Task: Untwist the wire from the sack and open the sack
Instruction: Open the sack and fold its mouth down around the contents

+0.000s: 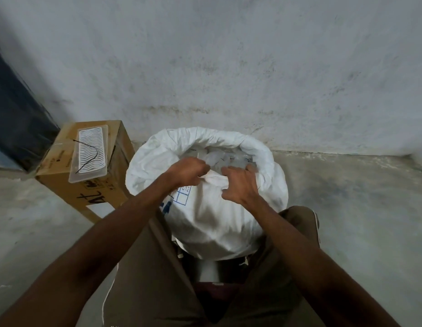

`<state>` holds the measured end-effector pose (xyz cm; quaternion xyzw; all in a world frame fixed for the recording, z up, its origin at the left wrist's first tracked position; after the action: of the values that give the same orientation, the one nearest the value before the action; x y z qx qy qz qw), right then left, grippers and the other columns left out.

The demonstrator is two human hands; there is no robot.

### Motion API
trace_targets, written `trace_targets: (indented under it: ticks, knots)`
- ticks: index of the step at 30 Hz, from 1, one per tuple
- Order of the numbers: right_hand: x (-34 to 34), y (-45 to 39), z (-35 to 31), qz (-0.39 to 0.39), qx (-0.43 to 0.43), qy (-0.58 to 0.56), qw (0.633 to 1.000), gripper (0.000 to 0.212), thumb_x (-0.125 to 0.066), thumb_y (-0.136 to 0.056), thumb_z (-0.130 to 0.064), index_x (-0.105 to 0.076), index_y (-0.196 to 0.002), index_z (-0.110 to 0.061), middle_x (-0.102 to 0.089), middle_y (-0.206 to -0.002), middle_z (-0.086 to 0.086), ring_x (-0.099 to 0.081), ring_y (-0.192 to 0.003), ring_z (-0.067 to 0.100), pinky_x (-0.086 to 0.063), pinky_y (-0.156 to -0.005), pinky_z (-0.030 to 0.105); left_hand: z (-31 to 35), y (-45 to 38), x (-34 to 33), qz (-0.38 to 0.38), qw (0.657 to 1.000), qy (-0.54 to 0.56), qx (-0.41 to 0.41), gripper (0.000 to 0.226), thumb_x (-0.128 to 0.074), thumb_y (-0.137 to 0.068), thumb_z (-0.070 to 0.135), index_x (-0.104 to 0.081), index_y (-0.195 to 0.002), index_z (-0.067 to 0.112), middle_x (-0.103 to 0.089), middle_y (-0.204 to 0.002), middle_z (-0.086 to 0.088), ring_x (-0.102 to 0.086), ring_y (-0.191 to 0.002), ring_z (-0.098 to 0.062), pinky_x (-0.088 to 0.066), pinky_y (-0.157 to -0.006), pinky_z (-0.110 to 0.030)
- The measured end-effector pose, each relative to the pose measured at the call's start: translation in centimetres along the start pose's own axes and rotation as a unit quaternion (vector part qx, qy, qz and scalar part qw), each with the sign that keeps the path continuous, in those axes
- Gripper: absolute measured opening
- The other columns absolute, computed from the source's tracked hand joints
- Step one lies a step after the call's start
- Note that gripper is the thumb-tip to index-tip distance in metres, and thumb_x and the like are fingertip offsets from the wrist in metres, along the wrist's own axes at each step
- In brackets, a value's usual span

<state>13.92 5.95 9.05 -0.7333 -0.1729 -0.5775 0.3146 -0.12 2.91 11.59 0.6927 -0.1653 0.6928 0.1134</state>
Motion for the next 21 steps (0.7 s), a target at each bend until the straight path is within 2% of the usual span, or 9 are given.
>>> trace_targets:
  ticks: [2,3,6,9,12,14,17,19,21]
  knots:
    - [-0.5,-1.0,-0.8,-0.105,-0.009,-0.074,0.992,0.080,-0.076,-0.047,-0.072,-0.056,-0.110,-0.028,-0.061,-0.103,-0.008,-0.059,-0.087,0.014,-0.041,-0.085,0.041,1.2,0.8,0.7,0.111,0.988,-0.078,-0.080,0.018,-0.074,-0.061,0.000,-0.060,-0.069,0.009,-0.059,-0.063,-0.007,-0.059,-0.053,-0.029,-0.040,-0.044,-0.027]
    - [-0.3,-1.6,-1.3,-0.135,-0.023,-0.143,0.980,0.087,-0.077,-0.046,-0.077,-0.054,-0.114,-0.027,-0.061,-0.106,-0.008,-0.058,-0.087,0.012,-0.046,-0.082,0.038,2.0,1.5,1.2,0.166,0.973,-0.101,-0.125,0.014,-0.068,-0.065,-0.002,-0.060,-0.071,0.009,-0.058,-0.063,-0.008,-0.058,-0.052,-0.028,-0.040,-0.042,-0.027]
    - [0.4,-3.3,-2.9,-0.122,-0.021,-0.272,0.954,0.057,-0.093,-0.056,-0.040,-0.058,-0.097,-0.022,-0.068,-0.081,-0.004,-0.064,-0.070,0.016,-0.052,-0.061,0.031,2.8,3.0,1.4,0.242,0.943,-0.111,-0.201,0.021,-0.056,-0.076,-0.003,-0.052,-0.086,0.015,-0.059,-0.071,-0.006,-0.057,-0.058,-0.024,-0.043,-0.040,-0.030]
    - [0.2,-3.8,-4.6,-0.112,0.034,-0.199,0.973,0.034,-0.080,-0.058,-0.014,-0.061,-0.086,-0.019,-0.066,-0.073,-0.002,-0.064,-0.064,0.019,-0.053,-0.057,0.035,1.3,3.7,0.9,0.198,0.968,0.011,-0.152,0.051,-0.073,-0.060,0.002,-0.052,-0.104,0.018,-0.063,-0.088,-0.006,-0.061,-0.071,-0.025,-0.052,-0.050,-0.035]
    - [-0.6,-2.9,-4.8,-0.045,0.027,-0.070,0.996,0.037,-0.075,-0.062,-0.006,-0.065,-0.096,-0.017,-0.071,-0.084,0.003,-0.069,-0.076,0.030,-0.050,-0.060,0.032,-2.9,4.5,-0.1,0.127,0.984,0.121,0.030,0.078,-0.081,-0.057,0.036,-0.051,-0.127,0.020,-0.054,-0.117,-0.003,-0.053,-0.101,-0.020,-0.050,-0.085,-0.033]
    - [-1.2,-1.1,-6.0,0.028,0.066,-0.025,0.997,0.043,-0.076,-0.047,-0.001,-0.063,-0.086,-0.015,-0.067,-0.075,0.002,-0.066,-0.065,0.032,-0.042,-0.052,0.030,-5.3,5.1,-1.4,0.051,0.986,0.119,0.107,0.086,-0.079,-0.054,0.055,-0.052,-0.130,0.024,-0.055,-0.123,-0.001,-0.052,-0.107,-0.018,-0.045,-0.093,-0.033]
    - [-2.8,0.8,-7.6,0.085,0.119,0.015,0.989,0.048,-0.079,-0.041,-0.006,-0.067,-0.085,-0.020,-0.064,-0.074,-0.003,-0.063,-0.061,0.026,-0.044,-0.051,0.029,-5.9,5.6,-2.5,-0.057,0.979,0.135,0.144,0.036,-0.079,-0.068,0.042,-0.059,-0.091,0.023,-0.066,-0.090,0.002,-0.065,-0.088,-0.024,-0.050,-0.074,-0.034]
    - [-2.7,0.0,-7.2,0.079,0.096,-0.064,0.990,0.045,-0.081,-0.046,-0.012,-0.061,-0.086,-0.020,-0.061,-0.080,-0.003,-0.063,-0.065,0.026,-0.046,-0.051,0.030,-5.6,5.3,-1.9,-0.036,0.987,0.086,0.133,0.020,-0.075,-0.077,0.029,-0.060,-0.086,0.019,-0.068,-0.083,-0.002,-0.066,-0.080,-0.028,-0.048,-0.068,-0.032]
    - [-1.9,-1.8,-7.1,0.014,0.031,-0.163,0.986,0.056,-0.085,-0.055,-0.039,-0.051,-0.095,-0.022,-0.053,-0.096,-0.003,-0.060,-0.075,0.019,-0.047,-0.056,0.031,-5.0,5.2,-0.4,0.054,0.996,-0.012,0.075,0.019,-0.075,-0.072,0.017,-0.064,-0.087,0.015,-0.066,-0.078,-0.004,-0.065,-0.071,-0.028,-0.048,-0.060,-0.031]
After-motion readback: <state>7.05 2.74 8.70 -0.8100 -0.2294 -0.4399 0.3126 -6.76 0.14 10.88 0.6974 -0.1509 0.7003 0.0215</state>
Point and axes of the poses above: each hand's wrist, its own y-axis away from the middle knuckle, its own x-axis out of the back of the hand, z = x × y, the point moved 7 cm from there along -y, towards the middle knuckle
